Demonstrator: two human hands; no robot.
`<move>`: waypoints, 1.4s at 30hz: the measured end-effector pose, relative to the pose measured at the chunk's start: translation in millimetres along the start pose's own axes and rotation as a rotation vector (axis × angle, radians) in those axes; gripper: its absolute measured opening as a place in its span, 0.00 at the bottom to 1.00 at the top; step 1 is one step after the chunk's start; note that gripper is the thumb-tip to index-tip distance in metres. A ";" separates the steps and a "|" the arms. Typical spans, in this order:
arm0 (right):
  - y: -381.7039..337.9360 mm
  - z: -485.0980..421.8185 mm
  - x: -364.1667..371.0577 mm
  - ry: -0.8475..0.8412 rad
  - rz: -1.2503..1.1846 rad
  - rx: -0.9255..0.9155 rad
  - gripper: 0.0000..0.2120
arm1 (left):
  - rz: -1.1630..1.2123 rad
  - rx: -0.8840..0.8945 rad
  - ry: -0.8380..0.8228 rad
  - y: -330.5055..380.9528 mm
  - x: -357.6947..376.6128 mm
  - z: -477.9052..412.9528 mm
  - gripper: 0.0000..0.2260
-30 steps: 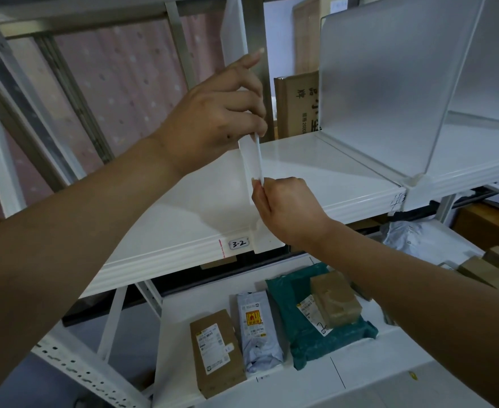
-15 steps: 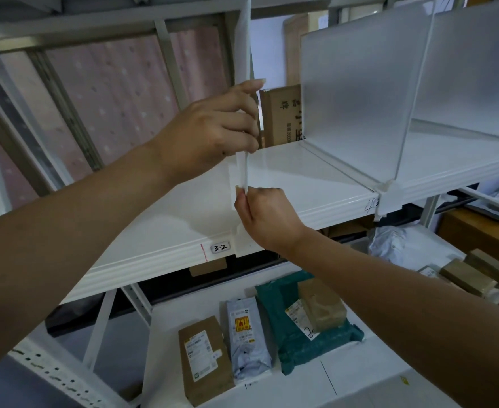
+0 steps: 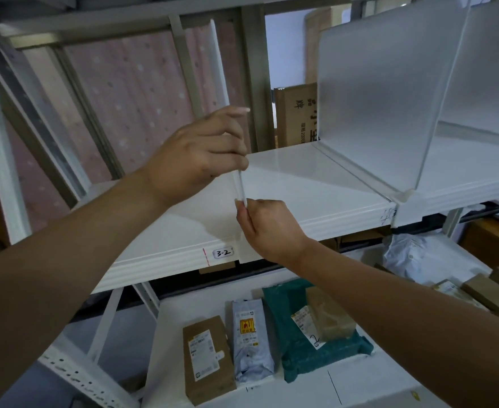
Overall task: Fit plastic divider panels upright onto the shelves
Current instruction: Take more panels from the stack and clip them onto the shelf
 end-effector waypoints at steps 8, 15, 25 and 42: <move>10.2 4.4 3.5 -0.021 -0.002 -0.036 0.22 | 0.008 -0.060 0.034 6.2 9.1 4.8 0.14; 23.3 12.5 -7.0 -0.141 -0.020 -0.083 0.18 | -0.210 0.019 -0.124 21.8 16.0 15.9 0.08; 47.8 13.3 -30.4 -0.271 -0.264 0.157 0.10 | -0.217 -0.008 -0.190 46.8 38.3 40.5 0.09; 25.7 22.9 -14.2 -0.085 -0.215 0.056 0.08 | -0.213 0.059 -0.133 41.2 32.3 52.3 0.08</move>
Point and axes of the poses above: each hand's wrist, its own z-axis away from the middle knuckle, its own x-axis out of the palm, y = z × x, the point moved 1 cm from there along -z, towards the middle knuckle, and after that the axes turned 11 degrees about y, right-handed, at the moved point
